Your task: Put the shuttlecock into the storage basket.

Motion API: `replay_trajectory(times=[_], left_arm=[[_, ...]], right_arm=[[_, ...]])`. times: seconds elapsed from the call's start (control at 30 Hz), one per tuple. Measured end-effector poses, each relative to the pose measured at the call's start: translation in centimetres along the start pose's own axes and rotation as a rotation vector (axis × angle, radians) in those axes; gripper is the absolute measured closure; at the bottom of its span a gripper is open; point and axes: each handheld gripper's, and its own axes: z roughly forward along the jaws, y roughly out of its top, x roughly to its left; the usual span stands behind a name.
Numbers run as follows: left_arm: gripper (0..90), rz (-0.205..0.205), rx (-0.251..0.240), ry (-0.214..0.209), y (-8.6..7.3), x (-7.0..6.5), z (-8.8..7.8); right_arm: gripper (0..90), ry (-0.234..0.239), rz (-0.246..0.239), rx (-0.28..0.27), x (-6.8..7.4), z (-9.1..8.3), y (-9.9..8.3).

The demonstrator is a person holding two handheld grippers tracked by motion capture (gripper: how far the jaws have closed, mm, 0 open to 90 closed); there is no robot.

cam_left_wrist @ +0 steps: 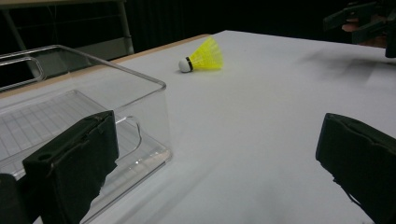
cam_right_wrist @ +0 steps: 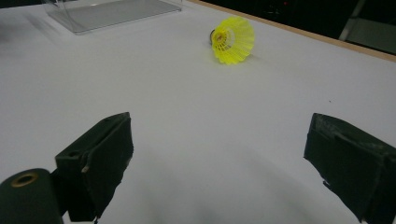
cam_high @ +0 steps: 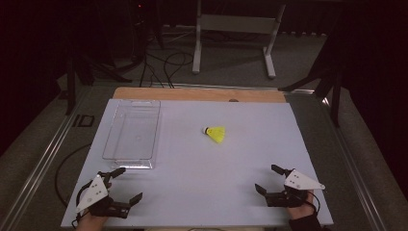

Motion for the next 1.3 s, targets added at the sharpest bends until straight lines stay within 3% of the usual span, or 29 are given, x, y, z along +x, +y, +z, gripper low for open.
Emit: replay_trajectory(times=[0.33, 0.9, 1.3], left_arm=[[0.0, -0.011, 0.004, 0.001, 0.09, 0.05, 0.02], [0.0, -0.014, 0.057, -0.060, 0.79, -0.35, 0.63], [0.0, -0.009, 0.071, -0.067, 0.56, -0.61, 0.86]], right_arm=[[8.2, 0.009, 0.013, -0.023, -0.01, -0.21, 0.10], [8.2, 0.014, 0.017, -0.039, -0.06, -0.08, 0.06], [8.3, 0.008, 0.020, -0.058, -0.22, -0.22, 0.39]])
